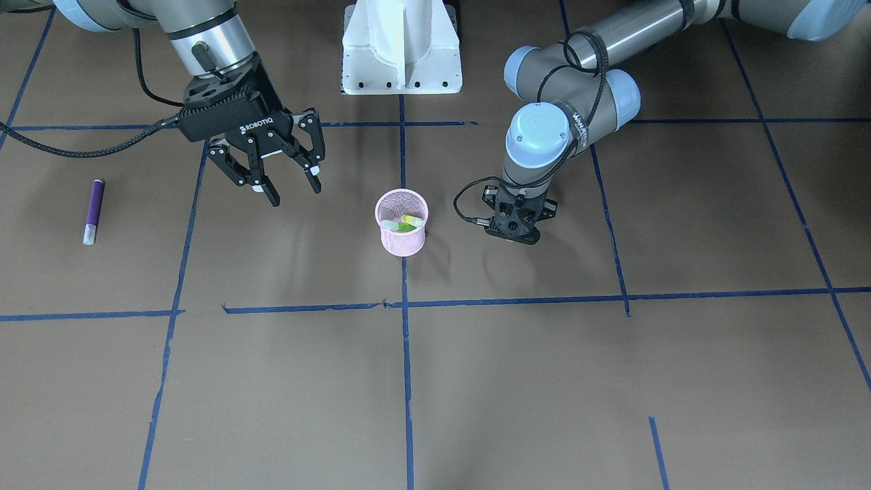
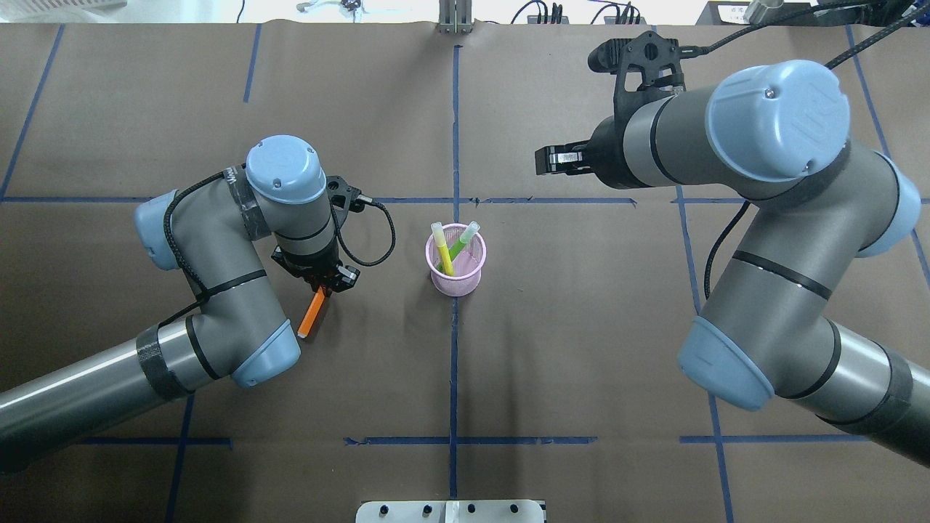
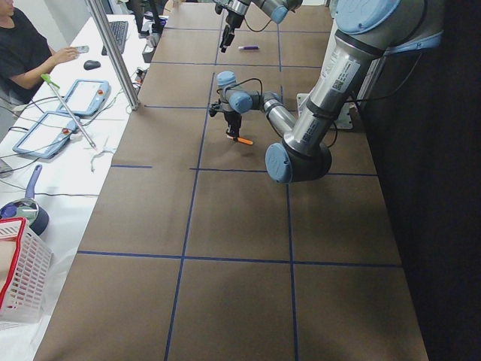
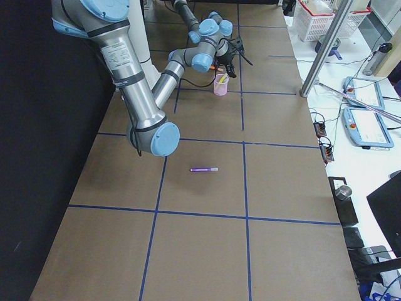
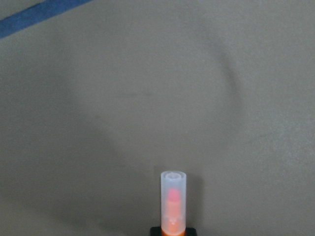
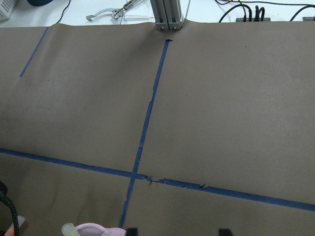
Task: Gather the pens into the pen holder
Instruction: 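Carry the orange marker with the left gripper over the pink cup and release it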
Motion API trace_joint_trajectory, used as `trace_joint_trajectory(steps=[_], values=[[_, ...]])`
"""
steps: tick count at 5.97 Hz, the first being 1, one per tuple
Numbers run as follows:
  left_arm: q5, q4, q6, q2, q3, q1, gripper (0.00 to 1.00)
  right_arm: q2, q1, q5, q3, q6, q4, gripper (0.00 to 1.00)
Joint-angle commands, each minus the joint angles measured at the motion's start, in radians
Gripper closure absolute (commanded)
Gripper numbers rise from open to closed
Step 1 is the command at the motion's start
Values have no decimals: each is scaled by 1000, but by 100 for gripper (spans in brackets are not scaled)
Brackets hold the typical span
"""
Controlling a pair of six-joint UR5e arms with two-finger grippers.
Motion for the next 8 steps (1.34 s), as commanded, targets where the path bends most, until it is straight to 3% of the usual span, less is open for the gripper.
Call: trace_joint_trajectory(steps=[1, 3, 5, 6, 8], values=[[-6, 3, -9, -10, -61, -28, 100, 4, 3, 0, 0, 0, 0, 37], [32, -17, -99, -22, -234, -71, 100, 4, 14, 2, 12, 0, 0, 37], [194, -206, -339, -50, -289, -71, 100, 0, 29, 2, 21, 0, -2, 37], [298, -241, -433, -57, -289, -58, 100, -11, 31, 2, 23, 0, -2, 37], [632, -270, -547, -77, -272, 114, 100, -22, 31, 2, 23, 0, -2, 37]])
